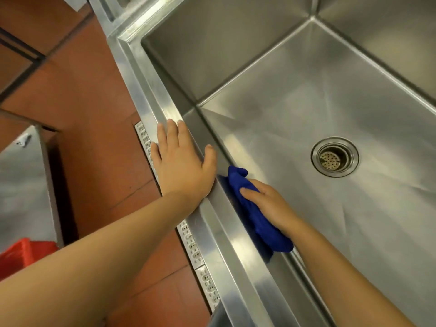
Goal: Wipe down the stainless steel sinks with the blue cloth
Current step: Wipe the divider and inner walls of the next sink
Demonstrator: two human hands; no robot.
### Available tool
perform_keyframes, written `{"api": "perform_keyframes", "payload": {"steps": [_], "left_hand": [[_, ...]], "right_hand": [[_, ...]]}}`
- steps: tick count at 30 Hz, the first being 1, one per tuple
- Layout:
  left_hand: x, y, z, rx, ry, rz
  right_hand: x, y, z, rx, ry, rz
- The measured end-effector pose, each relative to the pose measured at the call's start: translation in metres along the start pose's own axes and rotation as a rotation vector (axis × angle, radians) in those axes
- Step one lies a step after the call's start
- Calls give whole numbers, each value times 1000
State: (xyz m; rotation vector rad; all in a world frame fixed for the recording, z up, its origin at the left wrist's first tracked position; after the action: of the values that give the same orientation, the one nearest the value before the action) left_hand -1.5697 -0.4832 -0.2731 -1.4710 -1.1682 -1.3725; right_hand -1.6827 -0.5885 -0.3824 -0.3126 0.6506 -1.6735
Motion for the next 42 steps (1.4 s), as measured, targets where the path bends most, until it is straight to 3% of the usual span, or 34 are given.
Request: {"api": "perform_keyframes", "payload": {"steps": [6, 10, 16, 25, 34, 42], "left_hand": [[1, 0, 0, 1, -13, -10], [0, 0, 0, 5, 3, -11], [1, -1, -1, 8, 10, -4], [1, -2, -1, -1, -11, -7], [0, -1, 1, -9, 3, -6], [0, 0, 1, -24, -7, -13]], "right_hand": [[-1, -2, 11, 44, 20, 60], [3, 30, -33, -121, 67, -33], [21, 32, -101, -358, -55, -91], [1, 79, -47, -159, 75, -36], [25, 41, -128, -376, -38, -122], [10, 49, -74, -148, -25, -119]]}}
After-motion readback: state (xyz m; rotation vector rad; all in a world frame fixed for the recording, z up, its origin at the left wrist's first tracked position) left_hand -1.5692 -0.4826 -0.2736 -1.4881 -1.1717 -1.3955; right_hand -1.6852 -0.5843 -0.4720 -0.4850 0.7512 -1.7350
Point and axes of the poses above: each hand's wrist, its own y-axis towards the middle knuckle, its own x-axis out of the back of the hand, z = x × y, the point moved 3 cm from there along y, towards the middle knuckle, and after that the axes turned 6 degrees about -z, right-handed, at the moved point
